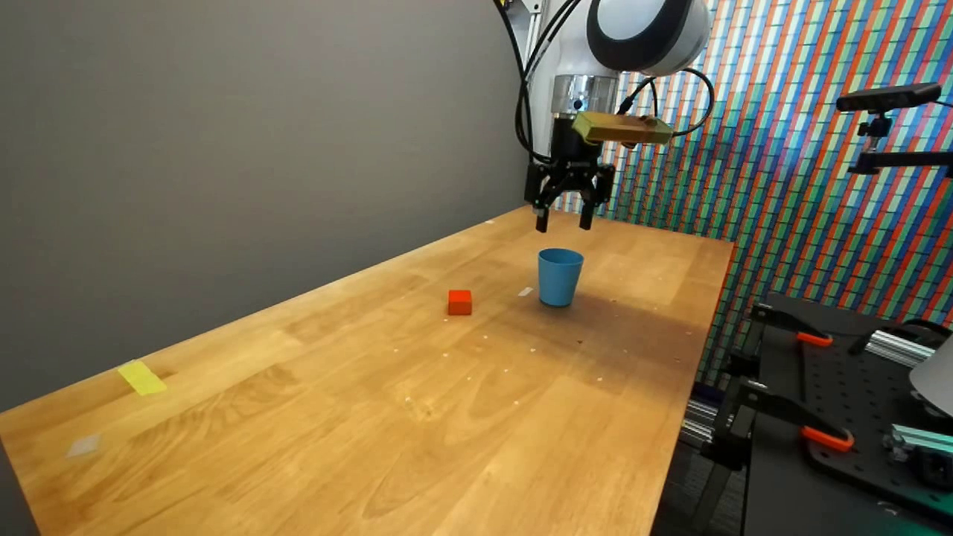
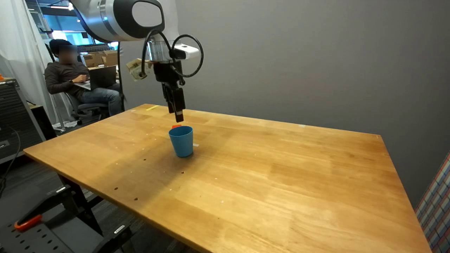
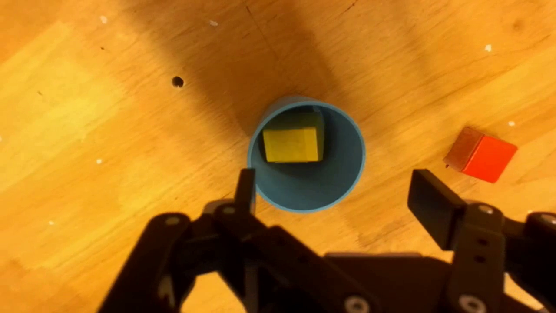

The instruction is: Put the yellow block inside the blue cup

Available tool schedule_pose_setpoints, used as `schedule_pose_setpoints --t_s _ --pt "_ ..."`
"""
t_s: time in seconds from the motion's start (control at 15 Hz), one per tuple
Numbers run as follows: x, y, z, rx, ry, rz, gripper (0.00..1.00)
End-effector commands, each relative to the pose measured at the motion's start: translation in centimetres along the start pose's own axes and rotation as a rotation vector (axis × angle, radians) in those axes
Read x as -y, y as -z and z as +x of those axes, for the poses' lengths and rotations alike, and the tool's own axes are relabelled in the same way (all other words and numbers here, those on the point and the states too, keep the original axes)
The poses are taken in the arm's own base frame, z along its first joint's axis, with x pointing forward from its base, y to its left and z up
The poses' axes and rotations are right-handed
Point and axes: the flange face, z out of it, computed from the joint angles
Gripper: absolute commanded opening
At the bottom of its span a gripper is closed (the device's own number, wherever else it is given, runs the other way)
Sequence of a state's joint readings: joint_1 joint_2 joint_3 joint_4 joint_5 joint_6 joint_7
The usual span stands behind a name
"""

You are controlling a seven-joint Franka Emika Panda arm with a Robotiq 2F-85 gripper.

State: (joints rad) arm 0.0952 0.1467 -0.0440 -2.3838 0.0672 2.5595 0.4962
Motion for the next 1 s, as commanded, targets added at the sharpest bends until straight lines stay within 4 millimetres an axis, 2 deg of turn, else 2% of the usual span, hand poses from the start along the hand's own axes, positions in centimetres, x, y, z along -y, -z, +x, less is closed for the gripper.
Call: schedule_pose_setpoints --t_s 0.0,0.27,0.53,0.73,0.8,0.93 --pt "1.2 2.3 -1.2 0.026 0.037 0.015 1.0" --pt "3.7 5.8 -4.5 0.14 0.221 -0.058 1.0" --pt "5.7 11.3 -7.3 0.223 0.398 -0.109 1.0" --pt "6.2 15.8 -8.4 0.281 0.475 -0.136 1.0" --pt "6.3 12.9 -8.0 0.259 0.427 -0.122 1.0" --pt "6.3 15.0 -8.4 0.27 0.449 -0.128 1.0"
